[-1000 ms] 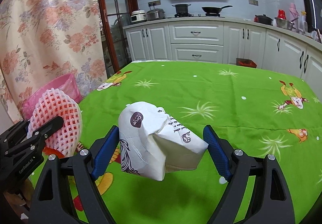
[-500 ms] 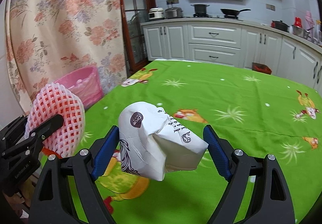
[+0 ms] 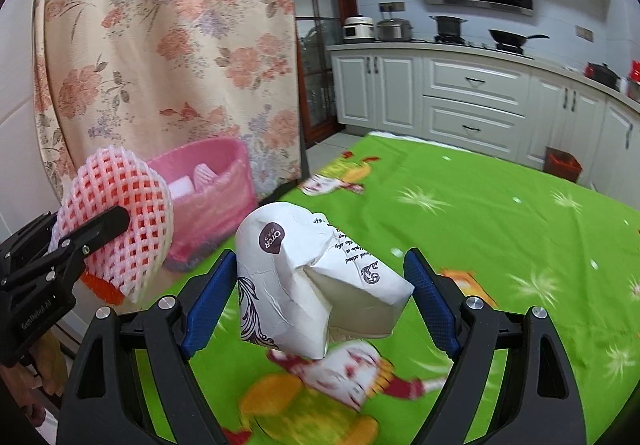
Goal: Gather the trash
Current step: 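Carry the paper bag and foam net over the pink bin and open both tools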
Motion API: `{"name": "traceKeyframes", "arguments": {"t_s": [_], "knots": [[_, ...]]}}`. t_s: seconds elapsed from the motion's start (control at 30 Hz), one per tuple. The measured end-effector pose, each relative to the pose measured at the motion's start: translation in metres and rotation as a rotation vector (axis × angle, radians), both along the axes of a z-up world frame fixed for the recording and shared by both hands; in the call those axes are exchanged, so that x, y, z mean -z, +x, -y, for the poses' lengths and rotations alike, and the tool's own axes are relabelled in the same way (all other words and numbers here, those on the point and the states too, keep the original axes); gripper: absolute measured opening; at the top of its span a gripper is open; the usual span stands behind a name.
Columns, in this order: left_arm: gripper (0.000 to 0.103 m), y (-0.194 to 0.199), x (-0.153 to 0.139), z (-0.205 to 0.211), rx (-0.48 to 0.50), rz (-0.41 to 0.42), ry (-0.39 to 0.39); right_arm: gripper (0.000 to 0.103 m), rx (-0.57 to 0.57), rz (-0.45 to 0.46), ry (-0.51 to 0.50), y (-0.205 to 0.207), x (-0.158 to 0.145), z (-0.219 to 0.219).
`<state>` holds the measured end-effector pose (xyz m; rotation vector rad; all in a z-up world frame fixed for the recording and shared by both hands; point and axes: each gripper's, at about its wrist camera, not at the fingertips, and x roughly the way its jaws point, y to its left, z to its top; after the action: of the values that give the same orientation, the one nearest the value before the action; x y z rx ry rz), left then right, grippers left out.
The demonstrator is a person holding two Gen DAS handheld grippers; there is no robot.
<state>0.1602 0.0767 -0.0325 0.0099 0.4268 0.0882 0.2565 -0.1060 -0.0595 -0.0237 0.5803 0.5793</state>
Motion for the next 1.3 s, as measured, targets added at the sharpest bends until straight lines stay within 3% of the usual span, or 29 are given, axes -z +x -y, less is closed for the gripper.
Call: {"name": "traceKeyframes", "arguments": {"t_s": [0.43,1.13,1.2,1.27,1.3], "knots": [[0.038,0.034,-0.031,-0.070,-0.128,0.031,0.013,0.080,-0.132,0.041,0.026,0.039,-0.028,-0.077],[0.044,0.075,-0.011,-0.177,-0.264,-0.025,-0.087,0.081,-0.289,0.008,0.032,0.098,-0.034,-0.186],[0.050,0.080,-0.007,-0.181,-0.268,-0.039,-0.090,0.081,-0.308,-0.007,0.041,0.103,-0.032,-0.192],[0.067,0.081,-0.005,-0.185,-0.289,-0.046,-0.100,0.085,-0.315,-0.024,0.059,0.108,-0.030,-0.195],[0.070,0.078,-0.005,-0.186,-0.301,-0.036,-0.112,0.085,-0.309,-0.029,0.071,0.109,-0.030,-0.193]]}}
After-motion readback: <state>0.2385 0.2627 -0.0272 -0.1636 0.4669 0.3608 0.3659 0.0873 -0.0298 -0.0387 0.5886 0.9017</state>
